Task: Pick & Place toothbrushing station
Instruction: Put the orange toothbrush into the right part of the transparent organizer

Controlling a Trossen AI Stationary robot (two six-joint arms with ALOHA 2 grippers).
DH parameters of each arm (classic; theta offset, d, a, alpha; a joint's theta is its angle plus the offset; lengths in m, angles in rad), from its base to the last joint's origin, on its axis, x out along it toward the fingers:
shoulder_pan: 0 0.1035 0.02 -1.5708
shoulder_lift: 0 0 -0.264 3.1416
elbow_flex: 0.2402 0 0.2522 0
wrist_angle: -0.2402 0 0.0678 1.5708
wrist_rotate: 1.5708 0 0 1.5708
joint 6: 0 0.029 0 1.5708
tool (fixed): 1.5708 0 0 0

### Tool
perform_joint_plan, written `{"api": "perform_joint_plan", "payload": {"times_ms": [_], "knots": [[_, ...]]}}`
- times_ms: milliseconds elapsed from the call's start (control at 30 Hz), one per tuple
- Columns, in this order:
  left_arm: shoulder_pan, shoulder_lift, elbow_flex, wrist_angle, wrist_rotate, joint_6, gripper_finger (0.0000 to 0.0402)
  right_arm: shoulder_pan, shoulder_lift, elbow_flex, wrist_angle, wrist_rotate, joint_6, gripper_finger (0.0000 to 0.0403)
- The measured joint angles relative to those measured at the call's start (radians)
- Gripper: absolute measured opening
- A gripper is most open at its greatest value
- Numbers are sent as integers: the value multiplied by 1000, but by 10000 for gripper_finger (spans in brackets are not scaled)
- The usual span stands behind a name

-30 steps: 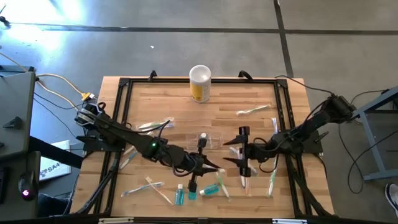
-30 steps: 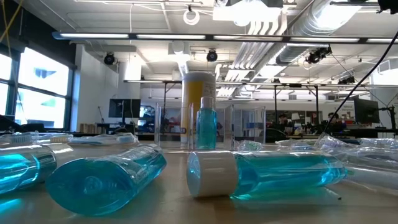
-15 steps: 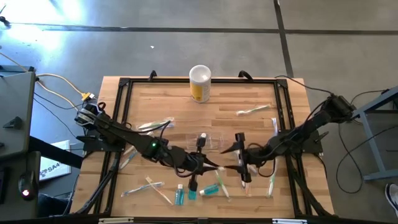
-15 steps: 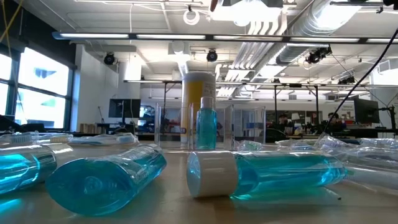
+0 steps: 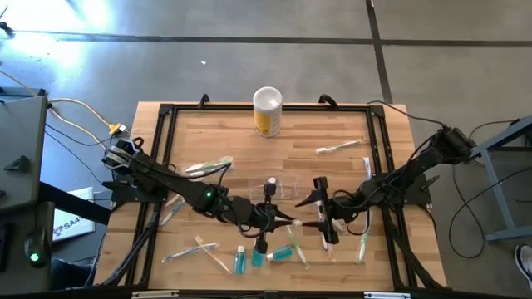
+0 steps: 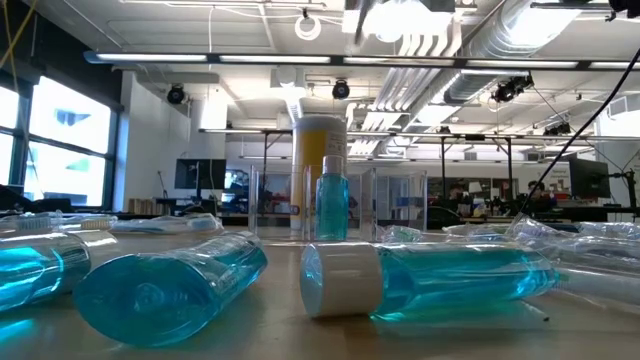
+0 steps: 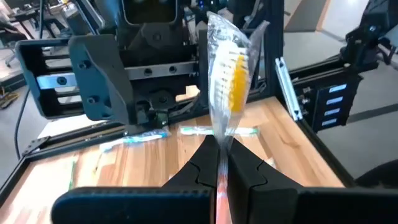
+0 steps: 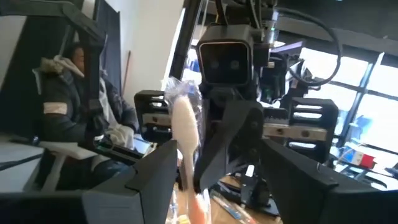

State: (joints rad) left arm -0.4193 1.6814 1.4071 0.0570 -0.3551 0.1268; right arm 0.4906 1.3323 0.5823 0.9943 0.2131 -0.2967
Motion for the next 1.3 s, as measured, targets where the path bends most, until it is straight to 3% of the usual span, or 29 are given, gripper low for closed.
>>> {"api": "perform_joint_plan", "payload": {"times_ms": [400,1000,1167,1300], "knots": [[8,0,0,21,-28,23,1,-46,0,0,5,-64,13,222],[54,7,0,24,-40,0,1,-55,0,0,-17,-63,8,220],[60,28,-1,30,-43,-1,1,-55,0,0,-19,-62,5,192],[60,32,-1,22,-53,4,1,-62,0,0,-21,-58,5,146]]}}
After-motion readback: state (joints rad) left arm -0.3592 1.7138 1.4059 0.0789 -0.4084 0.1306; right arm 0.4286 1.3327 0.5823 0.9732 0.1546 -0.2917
